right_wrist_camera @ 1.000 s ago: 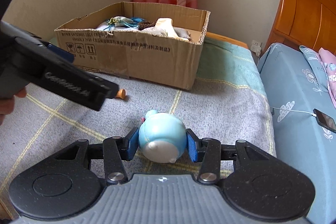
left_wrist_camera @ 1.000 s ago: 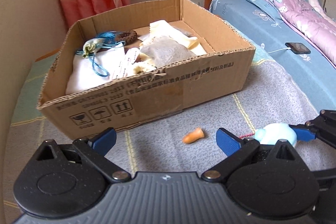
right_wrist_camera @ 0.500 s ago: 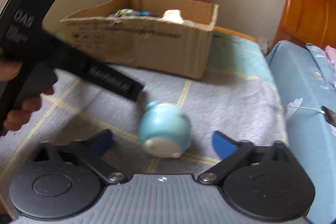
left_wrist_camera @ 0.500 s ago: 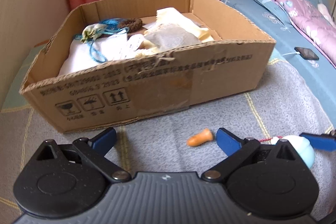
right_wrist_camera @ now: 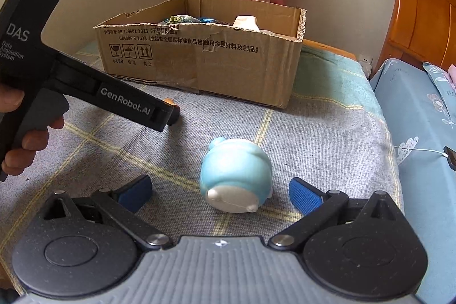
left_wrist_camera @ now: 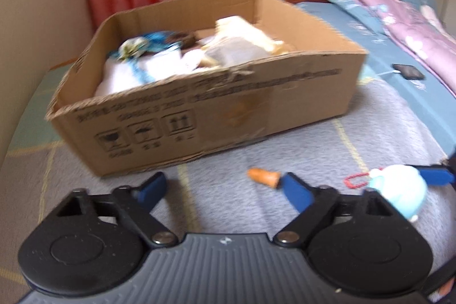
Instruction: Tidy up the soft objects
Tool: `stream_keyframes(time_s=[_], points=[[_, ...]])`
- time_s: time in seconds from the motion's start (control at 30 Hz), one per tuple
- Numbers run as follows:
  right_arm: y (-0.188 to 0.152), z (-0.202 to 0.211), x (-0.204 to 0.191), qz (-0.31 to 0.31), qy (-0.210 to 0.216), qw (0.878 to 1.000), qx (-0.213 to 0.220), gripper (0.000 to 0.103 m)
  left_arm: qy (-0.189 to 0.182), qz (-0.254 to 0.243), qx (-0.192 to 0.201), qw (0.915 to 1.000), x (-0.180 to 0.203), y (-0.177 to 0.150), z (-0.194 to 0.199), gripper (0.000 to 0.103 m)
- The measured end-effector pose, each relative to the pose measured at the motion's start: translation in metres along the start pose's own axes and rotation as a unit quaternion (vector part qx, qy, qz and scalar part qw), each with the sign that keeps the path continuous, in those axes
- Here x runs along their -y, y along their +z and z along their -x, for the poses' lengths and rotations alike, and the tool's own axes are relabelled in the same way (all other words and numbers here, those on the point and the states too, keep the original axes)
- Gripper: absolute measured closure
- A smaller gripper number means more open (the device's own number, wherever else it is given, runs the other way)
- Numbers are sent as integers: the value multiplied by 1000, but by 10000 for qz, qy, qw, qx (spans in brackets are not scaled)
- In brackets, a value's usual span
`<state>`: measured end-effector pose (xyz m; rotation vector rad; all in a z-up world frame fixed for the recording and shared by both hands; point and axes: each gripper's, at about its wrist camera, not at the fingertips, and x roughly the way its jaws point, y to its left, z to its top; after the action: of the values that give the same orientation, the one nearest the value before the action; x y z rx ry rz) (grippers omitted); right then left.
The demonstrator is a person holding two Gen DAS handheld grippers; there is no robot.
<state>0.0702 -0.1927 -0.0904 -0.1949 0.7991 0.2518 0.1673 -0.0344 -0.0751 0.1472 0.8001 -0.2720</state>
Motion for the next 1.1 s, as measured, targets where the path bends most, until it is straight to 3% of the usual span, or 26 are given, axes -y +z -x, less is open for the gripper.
stream_keyframes(time_s=[0.2,0.63,1.0,1.1], points=[[0,0,1,14,10,10000,27,0,-408,-365,113,9984,6,2,1,53],[-3,1,0,22,12,9999,112,0,-829,-666,81,9943,7,4,1,79],[1,-1,-3,70,45,9999,123,1,-795,-568,33,9952,4,2,5,82],[5,-1,-6,113,87,9998,153,14,-791,-536,9,9954,0,1,5,82]])
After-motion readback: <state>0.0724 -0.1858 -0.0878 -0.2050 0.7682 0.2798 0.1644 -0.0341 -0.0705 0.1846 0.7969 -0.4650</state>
